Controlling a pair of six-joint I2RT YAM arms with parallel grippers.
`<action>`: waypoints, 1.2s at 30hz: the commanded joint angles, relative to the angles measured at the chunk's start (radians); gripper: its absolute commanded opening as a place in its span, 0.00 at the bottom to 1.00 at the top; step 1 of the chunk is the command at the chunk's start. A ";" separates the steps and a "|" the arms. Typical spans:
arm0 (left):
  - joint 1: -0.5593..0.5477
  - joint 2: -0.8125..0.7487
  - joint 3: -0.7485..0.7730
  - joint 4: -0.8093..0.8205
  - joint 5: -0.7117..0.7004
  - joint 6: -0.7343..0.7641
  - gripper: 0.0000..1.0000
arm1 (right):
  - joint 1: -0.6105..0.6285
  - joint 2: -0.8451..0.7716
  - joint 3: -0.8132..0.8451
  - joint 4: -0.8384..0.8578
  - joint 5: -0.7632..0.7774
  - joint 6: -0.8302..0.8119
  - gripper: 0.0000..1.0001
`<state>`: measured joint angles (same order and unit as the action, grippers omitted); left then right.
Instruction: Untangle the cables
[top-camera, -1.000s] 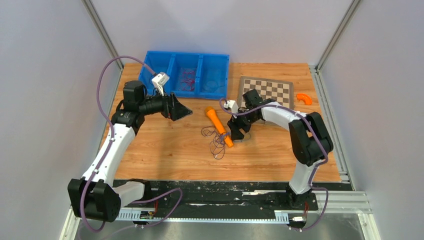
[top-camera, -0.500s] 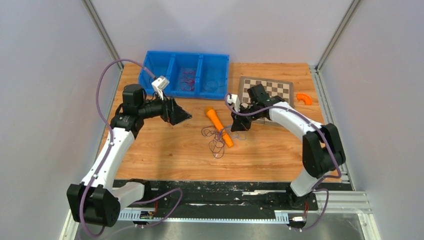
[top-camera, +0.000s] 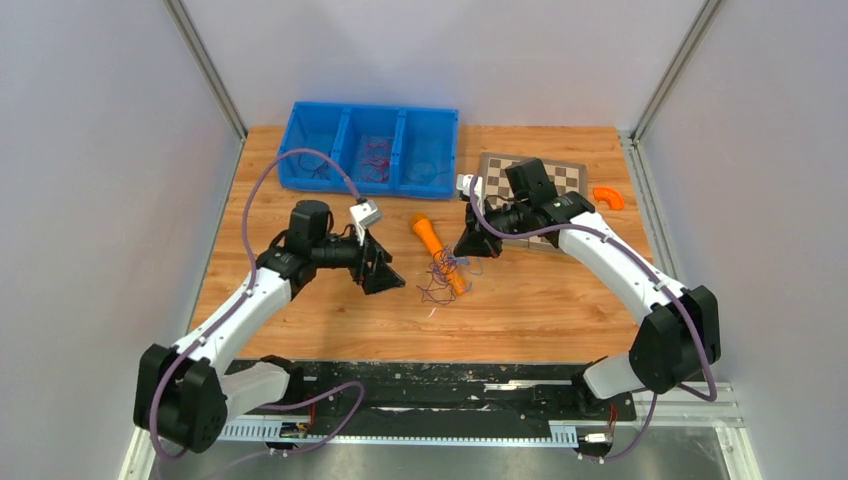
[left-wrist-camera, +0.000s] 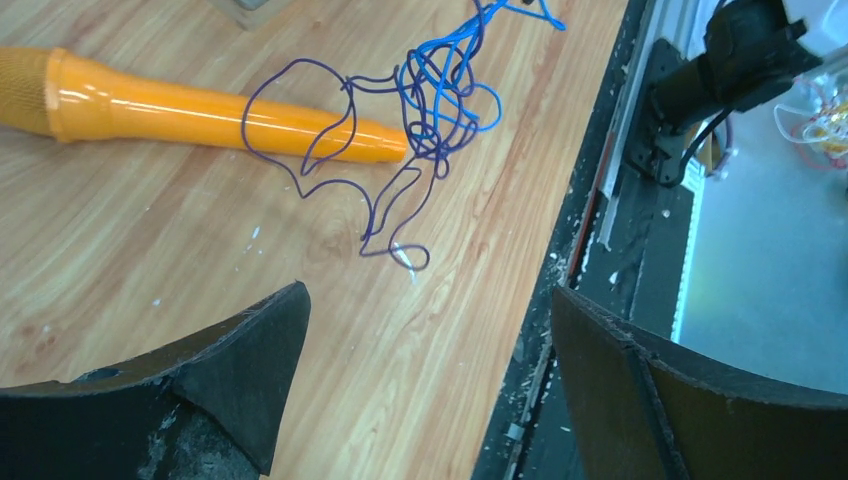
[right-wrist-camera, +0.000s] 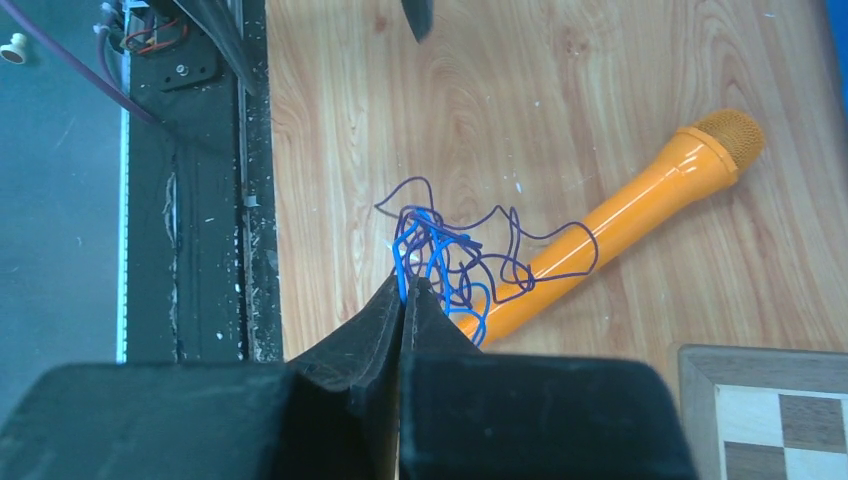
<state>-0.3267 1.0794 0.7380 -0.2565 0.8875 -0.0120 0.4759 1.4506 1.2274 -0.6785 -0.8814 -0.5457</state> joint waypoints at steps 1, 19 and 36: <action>-0.070 0.095 0.014 0.086 -0.019 0.138 0.96 | 0.011 -0.047 0.037 0.001 -0.056 0.032 0.00; -0.259 0.420 0.021 0.298 -0.287 0.248 0.99 | 0.023 -0.058 0.057 0.003 -0.061 0.081 0.00; -0.048 -0.093 0.196 -0.100 -0.052 0.119 0.00 | -0.108 -0.004 -0.167 0.010 0.229 -0.027 0.00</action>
<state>-0.4725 1.0996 0.7753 -0.2218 0.7620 0.1780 0.4206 1.4319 1.1339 -0.6804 -0.7555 -0.5087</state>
